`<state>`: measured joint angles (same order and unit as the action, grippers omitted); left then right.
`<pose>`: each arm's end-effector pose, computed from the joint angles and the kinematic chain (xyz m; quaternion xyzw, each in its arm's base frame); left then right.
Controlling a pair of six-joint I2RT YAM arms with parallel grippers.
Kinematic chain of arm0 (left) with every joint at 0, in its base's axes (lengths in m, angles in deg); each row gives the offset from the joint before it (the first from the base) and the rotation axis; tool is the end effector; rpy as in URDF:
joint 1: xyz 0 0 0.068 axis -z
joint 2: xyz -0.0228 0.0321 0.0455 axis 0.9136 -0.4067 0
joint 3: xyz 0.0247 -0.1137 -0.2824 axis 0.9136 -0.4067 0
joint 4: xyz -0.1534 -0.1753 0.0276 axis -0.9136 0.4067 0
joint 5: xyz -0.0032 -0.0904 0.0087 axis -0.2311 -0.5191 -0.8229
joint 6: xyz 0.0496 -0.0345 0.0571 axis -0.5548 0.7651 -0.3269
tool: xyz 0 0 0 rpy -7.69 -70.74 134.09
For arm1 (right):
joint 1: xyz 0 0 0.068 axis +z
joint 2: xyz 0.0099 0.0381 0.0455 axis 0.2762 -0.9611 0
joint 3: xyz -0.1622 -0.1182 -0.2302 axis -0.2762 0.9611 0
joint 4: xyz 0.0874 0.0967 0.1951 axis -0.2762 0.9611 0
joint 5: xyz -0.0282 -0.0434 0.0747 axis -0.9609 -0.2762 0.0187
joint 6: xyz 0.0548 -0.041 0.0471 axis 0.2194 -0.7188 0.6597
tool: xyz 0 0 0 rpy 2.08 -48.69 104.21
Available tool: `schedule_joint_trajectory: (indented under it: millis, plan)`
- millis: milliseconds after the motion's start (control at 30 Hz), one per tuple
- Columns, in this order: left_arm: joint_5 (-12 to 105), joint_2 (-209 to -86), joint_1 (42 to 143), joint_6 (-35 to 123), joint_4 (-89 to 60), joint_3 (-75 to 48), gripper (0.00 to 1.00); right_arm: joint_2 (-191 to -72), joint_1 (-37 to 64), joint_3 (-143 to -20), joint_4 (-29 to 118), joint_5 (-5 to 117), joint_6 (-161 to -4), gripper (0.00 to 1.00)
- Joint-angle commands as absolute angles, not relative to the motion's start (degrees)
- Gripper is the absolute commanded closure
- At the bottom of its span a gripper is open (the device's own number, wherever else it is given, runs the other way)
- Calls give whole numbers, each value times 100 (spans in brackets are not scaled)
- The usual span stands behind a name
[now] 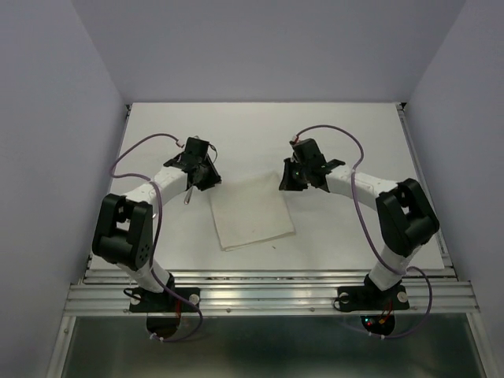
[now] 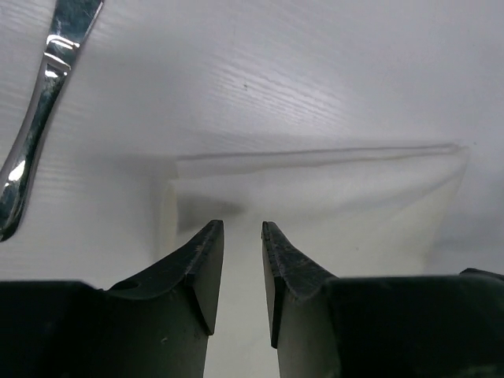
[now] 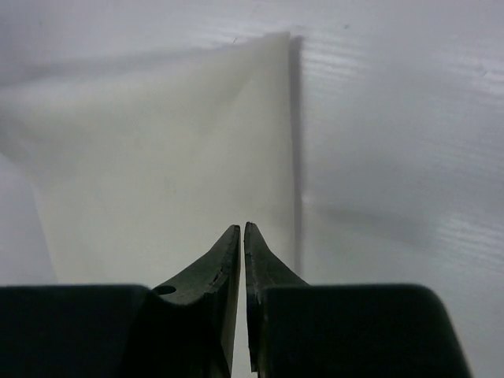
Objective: Fold the napkin into a case and place the utensils inside
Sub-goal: Smooth out the square-folded napkin at the center of the board.
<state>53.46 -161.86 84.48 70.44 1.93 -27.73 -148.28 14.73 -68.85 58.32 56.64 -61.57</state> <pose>0.3197 -0.1086 0.2411 -0.1551 0.9145 -0.1877 0.3230 0.3107 0.1965 0.2257 -0.0465 0.9330 0.2286 0.2739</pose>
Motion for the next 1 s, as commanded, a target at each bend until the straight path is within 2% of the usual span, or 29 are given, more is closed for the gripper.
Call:
schedule_joint_trajectory:
  millis: [0, 267, 600, 833, 967]
  plan:
    - [5700, -16697, 8236, 6862, -159, -2594, 64, -15498, 1218, -7545, 5544, 5627, -6174, 89]
    - [5708, -17524, 8068, 6668, -133, -2401, 67, -16378, 1139, -8652, 5553, 5952, -6174, 89]
    - [5673, -17709, 8059, 6572, -97, -2163, 67, -16519, 1139, -8688, 5245, 6216, -6069, 88]
    - [5770, -17789, 8059, 6484, 69, -1952, 66, -17133, 1139, -8873, 5272, 5602, -6130, 89]
    - [5814, -17544, 8059, 6422, 122, -1926, 61, -17285, 1139, -8821, 5325, 5232, -6156, 90]
